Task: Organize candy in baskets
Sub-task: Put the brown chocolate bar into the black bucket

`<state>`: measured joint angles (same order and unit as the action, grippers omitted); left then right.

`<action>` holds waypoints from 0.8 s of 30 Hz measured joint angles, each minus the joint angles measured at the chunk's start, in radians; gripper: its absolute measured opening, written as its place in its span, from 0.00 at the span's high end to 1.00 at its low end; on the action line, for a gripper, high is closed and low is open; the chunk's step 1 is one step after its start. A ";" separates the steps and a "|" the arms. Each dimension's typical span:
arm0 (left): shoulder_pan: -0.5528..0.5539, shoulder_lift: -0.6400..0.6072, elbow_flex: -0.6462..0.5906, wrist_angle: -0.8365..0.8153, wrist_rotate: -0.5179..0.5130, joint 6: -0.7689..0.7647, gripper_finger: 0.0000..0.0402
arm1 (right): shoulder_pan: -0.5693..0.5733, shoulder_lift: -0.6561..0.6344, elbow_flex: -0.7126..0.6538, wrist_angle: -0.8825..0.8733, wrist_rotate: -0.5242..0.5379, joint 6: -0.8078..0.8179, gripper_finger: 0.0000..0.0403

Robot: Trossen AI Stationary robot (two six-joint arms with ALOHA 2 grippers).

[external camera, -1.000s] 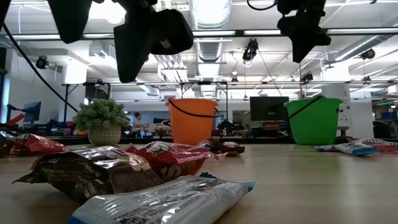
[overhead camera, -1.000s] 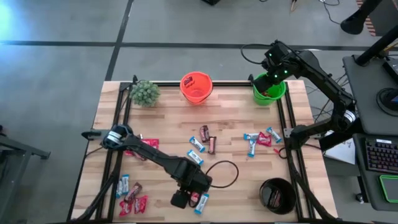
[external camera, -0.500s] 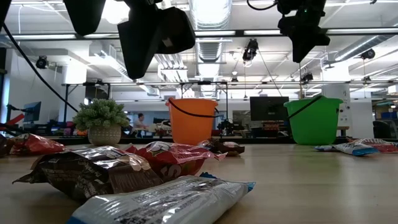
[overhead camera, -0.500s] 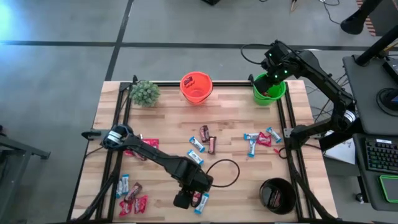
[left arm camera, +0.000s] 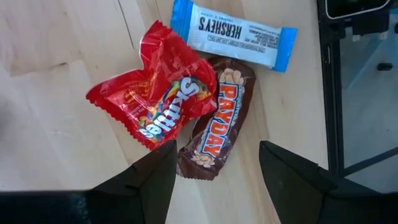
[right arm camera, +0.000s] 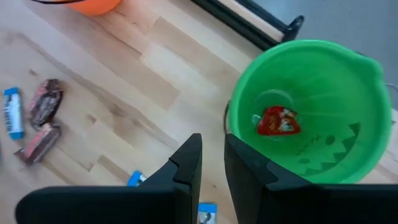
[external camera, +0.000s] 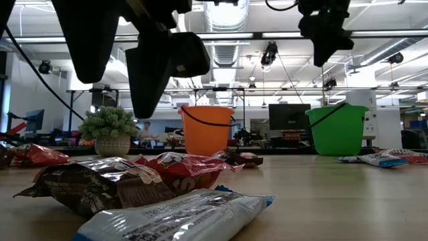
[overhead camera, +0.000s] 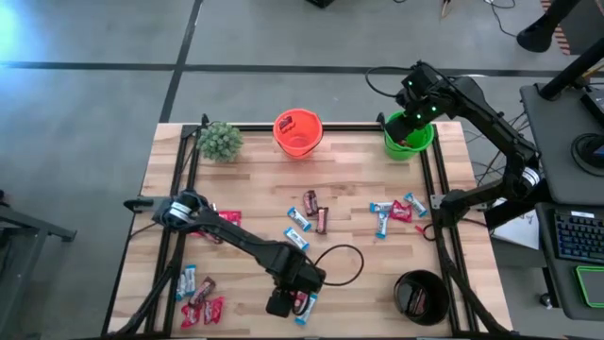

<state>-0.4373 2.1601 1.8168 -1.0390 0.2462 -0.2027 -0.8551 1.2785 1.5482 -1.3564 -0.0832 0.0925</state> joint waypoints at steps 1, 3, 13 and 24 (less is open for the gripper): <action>0.000 0.000 0.000 0.000 0.000 -0.001 0.48 | 0.000 0.000 0.000 0.000 -0.004 0.000 0.85; -0.003 0.002 0.000 0.000 0.000 -0.001 0.48 | 0.000 0.000 0.000 0.000 -0.004 0.000 0.85; -0.023 0.003 -0.009 0.009 -0.039 0.026 0.48 | 0.000 -0.002 0.000 -0.058 -0.004 0.039 0.85; -0.036 0.003 -0.059 0.028 -0.046 -0.007 0.48 | 0.042 -0.071 0.000 -0.103 -0.110 0.152 0.85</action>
<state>-0.4729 2.1635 1.7576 -1.0108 0.2005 -0.2099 -0.8132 1.2074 1.5478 -1.4590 -0.1928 0.2444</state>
